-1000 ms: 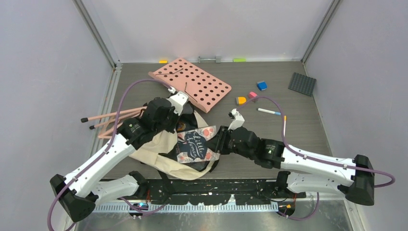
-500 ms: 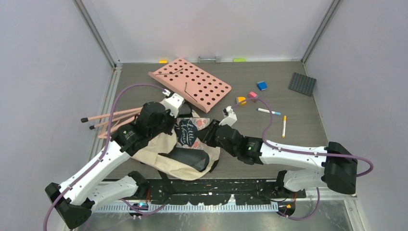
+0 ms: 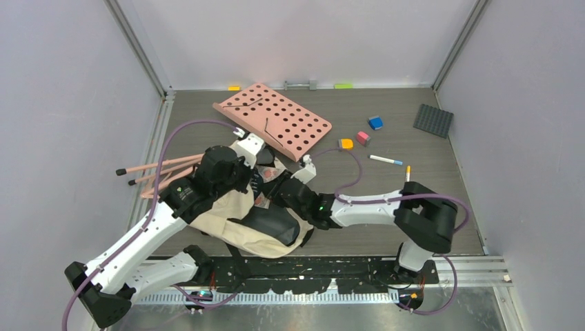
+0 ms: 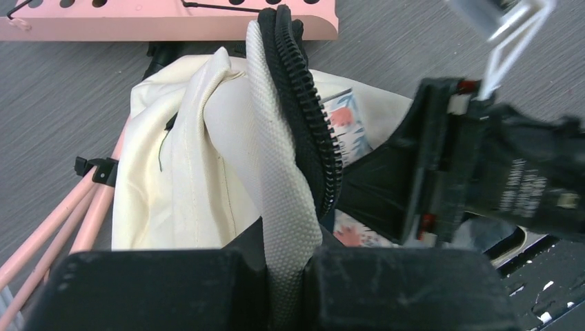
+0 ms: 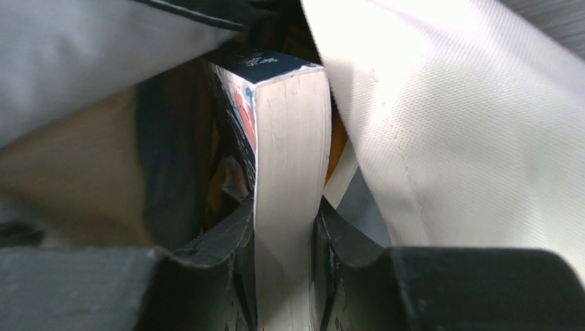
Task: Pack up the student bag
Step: Place the book in the student bag.
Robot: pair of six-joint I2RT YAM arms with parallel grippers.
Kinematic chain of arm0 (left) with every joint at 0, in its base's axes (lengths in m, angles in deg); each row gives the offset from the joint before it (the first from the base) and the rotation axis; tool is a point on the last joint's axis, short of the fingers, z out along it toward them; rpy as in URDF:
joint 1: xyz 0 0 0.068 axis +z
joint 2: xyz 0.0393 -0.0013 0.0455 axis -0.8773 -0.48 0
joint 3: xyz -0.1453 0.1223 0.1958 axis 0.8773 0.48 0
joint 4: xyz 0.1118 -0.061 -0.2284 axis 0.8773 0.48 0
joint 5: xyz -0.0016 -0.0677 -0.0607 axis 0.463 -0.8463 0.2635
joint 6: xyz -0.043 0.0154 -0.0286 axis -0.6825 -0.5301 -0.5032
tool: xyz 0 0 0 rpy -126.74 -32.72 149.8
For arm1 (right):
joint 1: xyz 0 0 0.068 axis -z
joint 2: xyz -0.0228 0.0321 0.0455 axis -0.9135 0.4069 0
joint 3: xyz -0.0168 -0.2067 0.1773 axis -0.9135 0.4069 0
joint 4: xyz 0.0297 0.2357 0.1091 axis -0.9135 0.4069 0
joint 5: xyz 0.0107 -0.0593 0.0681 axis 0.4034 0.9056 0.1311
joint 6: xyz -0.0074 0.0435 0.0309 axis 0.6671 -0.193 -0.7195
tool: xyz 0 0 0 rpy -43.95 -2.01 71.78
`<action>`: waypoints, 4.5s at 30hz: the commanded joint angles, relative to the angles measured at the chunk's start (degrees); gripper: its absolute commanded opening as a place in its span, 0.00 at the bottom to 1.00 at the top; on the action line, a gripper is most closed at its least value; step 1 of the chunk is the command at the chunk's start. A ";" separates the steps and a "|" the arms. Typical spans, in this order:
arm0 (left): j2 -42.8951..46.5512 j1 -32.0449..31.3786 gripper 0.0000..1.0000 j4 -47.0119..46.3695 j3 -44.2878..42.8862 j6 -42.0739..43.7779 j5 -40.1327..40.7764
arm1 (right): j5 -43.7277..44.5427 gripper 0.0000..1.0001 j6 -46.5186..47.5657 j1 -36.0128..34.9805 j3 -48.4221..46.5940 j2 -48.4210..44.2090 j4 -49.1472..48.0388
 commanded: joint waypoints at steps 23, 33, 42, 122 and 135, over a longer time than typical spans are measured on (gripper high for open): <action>0.64 -0.08 0.00 -7.98 -0.60 -0.04 -1.85 | 9.14 0.65 11.12 -2.82 -3.91 6.56 0.24; 0.26 -0.08 0.00 -7.91 -0.62 -0.04 -1.86 | 4.50 0.57 12.67 -2.99 -4.34 7.20 0.48; -0.06 -0.08 0.00 -7.74 -0.71 0.05 -1.94 | -1.13 0.40 13.03 -3.69 -11.38 14.55 -1.44; -2.27 -0.29 0.00 -6.07 -0.04 2.88 8.53 | 34.10 0.17 39.89 -7.85 -7.95 -0.06 27.92; -9.24 -11.78 0.00 5.88 -0.36 -12.11 10.83 | 14.71 0.00 30.88 0.30 8.83 -22.89 22.52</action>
